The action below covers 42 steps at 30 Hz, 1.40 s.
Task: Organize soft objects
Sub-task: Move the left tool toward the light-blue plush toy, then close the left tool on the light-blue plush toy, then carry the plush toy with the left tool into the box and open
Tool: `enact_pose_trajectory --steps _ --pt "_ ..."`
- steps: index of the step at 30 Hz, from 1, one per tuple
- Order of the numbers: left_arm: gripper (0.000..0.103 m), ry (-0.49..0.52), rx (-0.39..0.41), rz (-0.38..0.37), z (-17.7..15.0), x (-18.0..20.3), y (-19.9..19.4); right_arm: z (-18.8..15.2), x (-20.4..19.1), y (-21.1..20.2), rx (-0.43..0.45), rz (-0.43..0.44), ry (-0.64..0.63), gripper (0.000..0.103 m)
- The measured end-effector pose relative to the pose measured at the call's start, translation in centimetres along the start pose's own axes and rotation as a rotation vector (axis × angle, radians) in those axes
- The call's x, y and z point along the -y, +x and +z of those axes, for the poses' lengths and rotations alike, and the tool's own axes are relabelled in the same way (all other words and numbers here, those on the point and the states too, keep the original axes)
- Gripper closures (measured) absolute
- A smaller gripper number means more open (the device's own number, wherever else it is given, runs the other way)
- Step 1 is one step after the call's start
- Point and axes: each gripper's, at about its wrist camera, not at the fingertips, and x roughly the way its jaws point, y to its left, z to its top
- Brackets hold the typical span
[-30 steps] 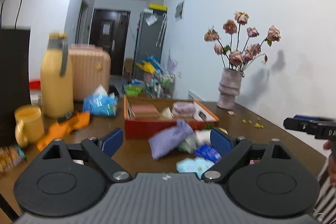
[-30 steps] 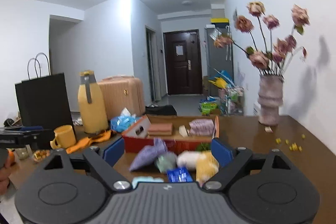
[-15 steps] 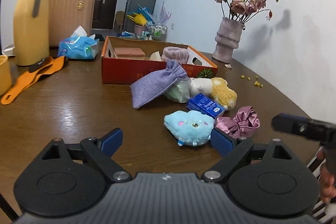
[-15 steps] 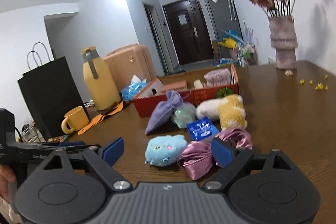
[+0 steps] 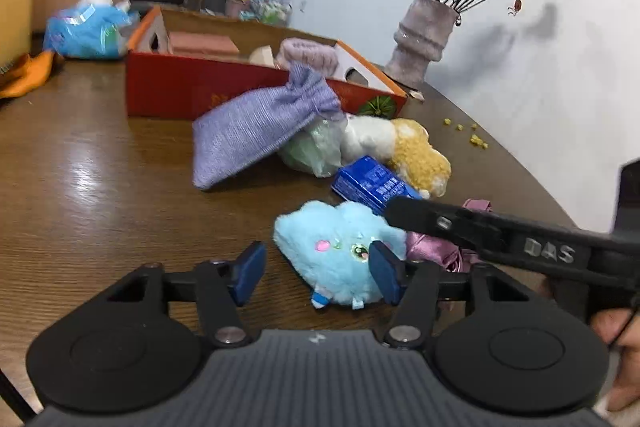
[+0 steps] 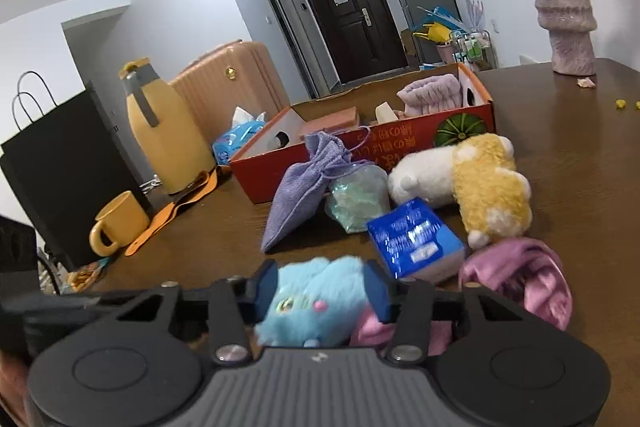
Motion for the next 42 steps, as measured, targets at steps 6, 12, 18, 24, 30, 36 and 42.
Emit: enact_pose_trajectory --steps 6,12,18,24,30,36,42 --pt "0.054 -0.104 -0.037 -0.082 0.0 -2.0 1.3 0.4 0.5 3.6 -0.117 -0.034 -0.038 0.058" --pt "0.078 -0.136 -0.009 -0.102 0.2 -3.9 -0.3 0.1 0.1 3.7 -0.142 0.058 -0.006 0.067" --pt "0.075 -0.185 -0.004 -0.121 -0.5 -5.7 -2.1 -1.0 -2.0 3.7 -0.168 0.114 -0.017 0.068" --pt "0.068 -0.212 -0.018 -0.148 -1.8 -6.2 -3.2 -1.4 -1.9 1.9 -0.156 0.113 0.007 0.063" --pt "0.07 -0.245 -0.043 -0.182 -2.3 -6.3 -2.4 -1.7 -1.4 1.9 -0.185 0.128 0.019 0.06" --pt "0.074 -0.245 -0.024 -0.176 -2.1 -5.8 -2.6 -1.2 -1.4 2.6 -0.219 0.153 0.025 0.062" --pt "0.075 -0.218 0.042 -0.192 -0.8 -4.9 -4.5 0.2 -2.4 0.6 -0.137 0.156 -0.007 0.066"
